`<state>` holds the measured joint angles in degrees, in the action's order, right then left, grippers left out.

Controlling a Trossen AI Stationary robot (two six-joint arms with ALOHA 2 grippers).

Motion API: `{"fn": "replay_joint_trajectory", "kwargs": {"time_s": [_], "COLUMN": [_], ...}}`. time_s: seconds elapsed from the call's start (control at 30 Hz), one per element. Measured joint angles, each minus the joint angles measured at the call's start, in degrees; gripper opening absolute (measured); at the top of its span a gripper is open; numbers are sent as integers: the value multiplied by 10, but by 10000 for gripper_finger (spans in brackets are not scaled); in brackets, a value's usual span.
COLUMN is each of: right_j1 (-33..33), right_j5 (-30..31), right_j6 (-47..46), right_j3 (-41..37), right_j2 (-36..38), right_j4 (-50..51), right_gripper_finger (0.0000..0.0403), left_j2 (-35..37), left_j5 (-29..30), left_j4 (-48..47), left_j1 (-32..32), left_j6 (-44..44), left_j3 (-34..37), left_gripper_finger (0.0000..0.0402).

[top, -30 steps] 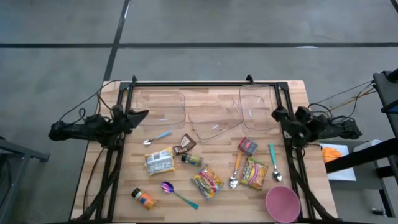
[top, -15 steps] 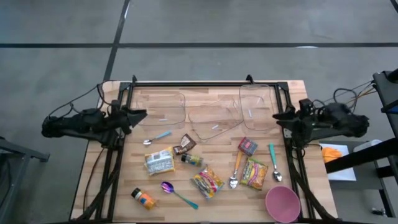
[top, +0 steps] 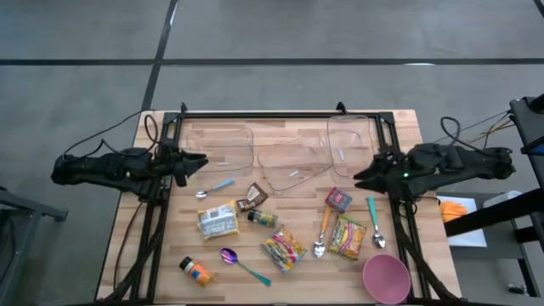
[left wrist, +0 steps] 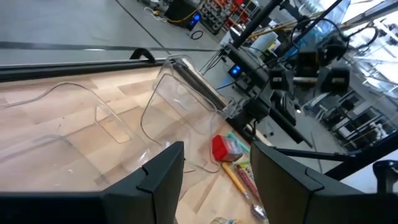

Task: Pick & Place Food Item
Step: Put the light blue spoon into the right transparent bin

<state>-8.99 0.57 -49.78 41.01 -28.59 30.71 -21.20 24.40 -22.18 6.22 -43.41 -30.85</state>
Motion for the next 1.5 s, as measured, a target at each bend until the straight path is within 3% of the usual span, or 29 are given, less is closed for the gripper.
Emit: {"fn": "replay_joint_trajectory", "kwargs": {"time_s": [0.3, 0.5, 0.73, 1.07, 1.27, 1.5], "right_j1": [0, 0, 0, 0, 0, -48], "right_j5": [-21, -56, -85, -76, -48, -48], "right_j6": [-70, -72, -195, -270, -255, -276], "right_j3": [0, 0, 11, 131, 146, 79], "right_j2": [-52, -52, -78, -212, -283, -321], "right_j4": [-2, 32, 191, 465, 474, 409], "right_gripper_finger": [233, 233, 233, 233, 233, 233], "left_j2": [-12, -59, -128, -154, -154, -154], "left_j5": [-51, -80, -75, -73, -73, -75], "left_j4": [14, 4, -140, -160, -161, -166], "left_j1": [0, 0, -4, -8, -9, -9], "left_j6": [-2, -1, 13, 46, 46, 46], "left_j3": [-1, -32, -107, -130, -130, -123], "left_gripper_finger": [192, 192, 192, 192, 192, 192]}}
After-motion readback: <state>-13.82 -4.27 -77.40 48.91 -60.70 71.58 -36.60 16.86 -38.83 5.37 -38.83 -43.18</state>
